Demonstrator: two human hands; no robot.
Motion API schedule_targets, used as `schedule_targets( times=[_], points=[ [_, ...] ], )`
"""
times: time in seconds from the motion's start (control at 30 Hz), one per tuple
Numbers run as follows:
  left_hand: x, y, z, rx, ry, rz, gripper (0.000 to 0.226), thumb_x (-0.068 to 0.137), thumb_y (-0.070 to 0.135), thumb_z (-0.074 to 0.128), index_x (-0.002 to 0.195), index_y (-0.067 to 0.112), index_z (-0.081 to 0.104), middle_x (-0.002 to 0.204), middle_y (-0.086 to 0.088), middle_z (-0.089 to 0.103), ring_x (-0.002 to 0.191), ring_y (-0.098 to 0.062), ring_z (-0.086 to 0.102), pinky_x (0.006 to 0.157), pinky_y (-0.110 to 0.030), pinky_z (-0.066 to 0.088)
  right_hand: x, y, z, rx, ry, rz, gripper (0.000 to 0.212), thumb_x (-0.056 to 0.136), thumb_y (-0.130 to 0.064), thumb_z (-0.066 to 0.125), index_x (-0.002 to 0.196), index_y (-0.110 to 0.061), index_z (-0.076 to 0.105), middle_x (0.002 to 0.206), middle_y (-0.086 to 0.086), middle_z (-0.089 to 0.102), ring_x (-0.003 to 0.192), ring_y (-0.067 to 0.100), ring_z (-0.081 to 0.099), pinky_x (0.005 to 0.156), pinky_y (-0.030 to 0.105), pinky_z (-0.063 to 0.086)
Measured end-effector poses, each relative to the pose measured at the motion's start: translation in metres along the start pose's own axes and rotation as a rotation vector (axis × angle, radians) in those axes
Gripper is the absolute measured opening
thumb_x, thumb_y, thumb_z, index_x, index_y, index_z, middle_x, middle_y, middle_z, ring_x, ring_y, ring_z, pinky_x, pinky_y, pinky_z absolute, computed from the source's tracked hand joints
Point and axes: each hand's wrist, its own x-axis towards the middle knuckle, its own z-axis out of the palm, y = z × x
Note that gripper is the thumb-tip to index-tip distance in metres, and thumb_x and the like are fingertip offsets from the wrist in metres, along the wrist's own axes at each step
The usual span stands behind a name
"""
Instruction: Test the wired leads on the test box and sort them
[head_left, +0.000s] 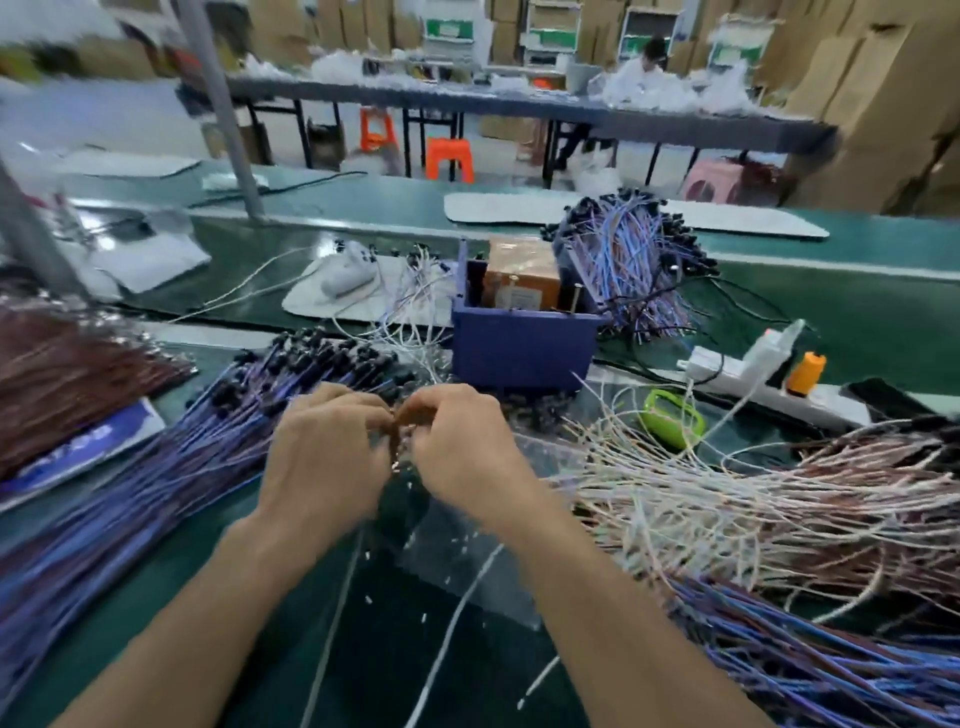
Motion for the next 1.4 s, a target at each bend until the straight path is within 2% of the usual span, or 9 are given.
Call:
schedule_targets(
  times=[0.13, 0.27, 0.43, 0.63, 0.93, 1.03, 1.13, 1.33, 1.4],
  points=[
    [0.005, -0.047, -0.011, 0.083, 0.040, -0.266, 0.017, 0.075, 0.006, 0.081, 0.087, 0.018, 0.084, 0.095, -0.001, 0.080, 0.100, -0.029, 0.065, 0.094, -0.046, 0.052, 0.039, -0.015, 0.027, -0.120, -0.181, -0.032, 0.056, 0.085, 0.004, 0.052, 0.129, -0.028, 0.065, 0.117, 0.006, 0.070, 0.084, 0.022, 0.059, 0.065, 0.028, 0.042],
    [-0.002, -0.062, -0.002, 0.146, 0.013, -0.329, 0.021, 0.079, 0.013, 0.081, 0.100, 0.014, 0.082, 0.104, -0.002, 0.078, 0.106, -0.031, 0.062, 0.095, -0.046, 0.050, 0.068, -0.023, 0.047, -0.262, -0.255, -0.075, 0.066, 0.085, 0.005, 0.050, 0.139, -0.031, 0.057, 0.127, 0.006, 0.067, 0.097, 0.027, 0.062, 0.072, 0.026, 0.041],
    [0.002, -0.069, 0.006, 0.118, -0.002, -0.323, 0.022, 0.085, 0.020, 0.077, 0.107, 0.018, 0.081, 0.109, 0.003, 0.077, 0.108, -0.025, 0.060, 0.098, -0.042, 0.045, 0.085, -0.022, 0.054, -0.385, -0.226, -0.144, 0.036, 0.080, 0.003, 0.058, 0.104, -0.022, 0.068, 0.099, 0.004, 0.069, 0.093, 0.028, 0.063, 0.082, 0.039, 0.056],
    [0.002, -0.073, 0.001, -0.006, 0.062, -0.405, 0.029, 0.088, 0.010, 0.070, 0.113, 0.019, 0.079, 0.109, 0.001, 0.077, 0.110, -0.021, 0.061, 0.101, -0.036, 0.045, 0.086, -0.025, 0.052, -0.400, -0.235, -0.137, 0.022, 0.074, -0.003, 0.057, 0.081, -0.022, 0.064, 0.082, -0.001, 0.065, 0.083, 0.029, 0.062, 0.073, 0.034, 0.053],
    [-0.002, -0.068, -0.013, -0.070, 0.272, -0.370, 0.033, 0.084, 0.000, 0.078, 0.107, 0.023, 0.081, 0.097, 0.004, 0.080, 0.084, -0.023, 0.056, 0.085, -0.025, 0.035, 0.068, -0.033, 0.068, 0.058, -0.156, -0.127, 0.031, 0.084, -0.009, 0.060, 0.101, -0.029, 0.076, 0.092, -0.010, 0.076, 0.081, 0.005, 0.066, 0.076, 0.019, 0.052],
    [-0.002, -0.055, -0.015, -0.202, 0.396, -0.211, 0.039, 0.080, 0.005, 0.079, 0.114, 0.025, 0.079, 0.088, 0.031, 0.065, 0.081, -0.017, 0.058, 0.082, -0.014, 0.041, 0.063, -0.035, 0.060, 0.450, -0.247, -0.051, 0.031, 0.083, -0.002, 0.060, 0.101, -0.022, 0.075, 0.078, 0.002, 0.074, 0.065, 0.015, 0.062, 0.063, 0.032, 0.054],
    [-0.003, -0.044, -0.012, -0.308, 0.373, -0.172, 0.049, 0.081, 0.008, 0.083, 0.126, 0.025, 0.074, 0.095, 0.045, 0.054, 0.089, -0.007, 0.065, 0.091, 0.003, 0.036, 0.054, -0.029, 0.041, 0.731, -0.323, -0.015, 0.029, 0.085, 0.009, 0.059, 0.100, -0.009, 0.077, 0.073, 0.008, 0.070, 0.058, 0.017, 0.059, 0.055, 0.024, 0.048],
    [-0.005, -0.040, -0.009, -0.354, 0.290, -0.155, 0.024, 0.087, 0.029, 0.075, 0.111, 0.029, 0.080, 0.078, 0.038, 0.057, 0.077, -0.003, 0.060, 0.079, 0.001, 0.042, 0.031, -0.015, -0.018, 0.812, -0.004, 0.098, 0.016, 0.088, -0.002, 0.068, 0.087, -0.013, 0.079, 0.080, 0.012, 0.077, 0.061, 0.020, 0.062, 0.061, 0.031, 0.051],
    [-0.007, -0.041, -0.008, -0.306, 0.224, -0.163, 0.021, 0.090, 0.035, 0.068, 0.105, 0.029, 0.081, 0.072, 0.036, 0.059, 0.070, -0.007, 0.059, 0.073, -0.018, 0.052, 0.022, -0.010, -0.043, 0.997, 0.148, 0.120, 0.012, 0.082, -0.014, 0.069, 0.081, -0.015, 0.080, 0.080, 0.011, 0.076, 0.065, 0.018, 0.065, 0.064, 0.029, 0.057]
  ],
)
